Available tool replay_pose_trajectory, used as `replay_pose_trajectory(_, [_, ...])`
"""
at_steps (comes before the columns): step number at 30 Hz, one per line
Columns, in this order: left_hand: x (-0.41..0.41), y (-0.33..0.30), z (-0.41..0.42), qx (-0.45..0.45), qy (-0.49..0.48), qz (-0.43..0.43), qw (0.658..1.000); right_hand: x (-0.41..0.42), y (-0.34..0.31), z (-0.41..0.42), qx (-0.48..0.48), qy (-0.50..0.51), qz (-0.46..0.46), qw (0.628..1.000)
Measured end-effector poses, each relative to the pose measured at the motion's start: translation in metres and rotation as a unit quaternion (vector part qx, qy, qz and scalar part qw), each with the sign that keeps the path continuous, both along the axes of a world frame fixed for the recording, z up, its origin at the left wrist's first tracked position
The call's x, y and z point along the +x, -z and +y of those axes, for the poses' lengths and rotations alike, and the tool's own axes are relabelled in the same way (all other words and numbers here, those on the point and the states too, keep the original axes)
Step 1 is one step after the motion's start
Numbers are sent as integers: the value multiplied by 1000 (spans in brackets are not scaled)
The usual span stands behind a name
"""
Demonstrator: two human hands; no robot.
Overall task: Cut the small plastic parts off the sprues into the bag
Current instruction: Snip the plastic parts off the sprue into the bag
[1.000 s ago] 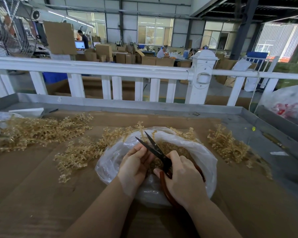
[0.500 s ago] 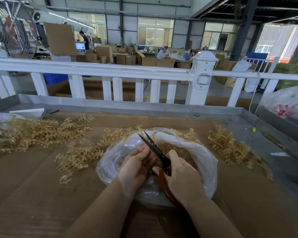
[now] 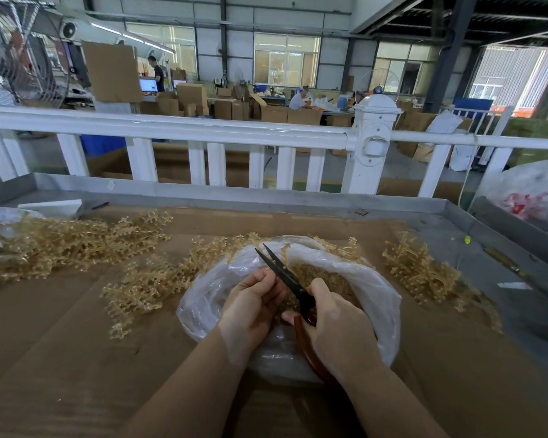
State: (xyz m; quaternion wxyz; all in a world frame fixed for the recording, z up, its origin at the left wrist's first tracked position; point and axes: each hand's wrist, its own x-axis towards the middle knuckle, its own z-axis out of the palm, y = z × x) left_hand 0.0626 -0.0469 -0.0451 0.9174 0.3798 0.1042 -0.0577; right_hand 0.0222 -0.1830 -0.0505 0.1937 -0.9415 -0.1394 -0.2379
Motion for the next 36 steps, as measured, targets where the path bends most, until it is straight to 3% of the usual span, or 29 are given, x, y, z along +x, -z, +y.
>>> replay_pose_trajectory(13, [-5, -2, -3, 59, 5, -34, 998, -1, 0, -4, 24, -5, 12, 1000])
replay_pose_trajectory(23, [-7, -2, -1, -20, -13, -49, 999, -3, 2, -4, -8, -1, 16, 1000])
replay_pose_trajectory(29, [-9, -5, 5, -76, -30, -11, 997, -4, 2, -3, -31, 8, 0, 999])
replay_pose_trajectory(36, [-6, 0, 6, -92, -23, -34, 995, -2, 4, -4, 6, -3, -1, 1000])
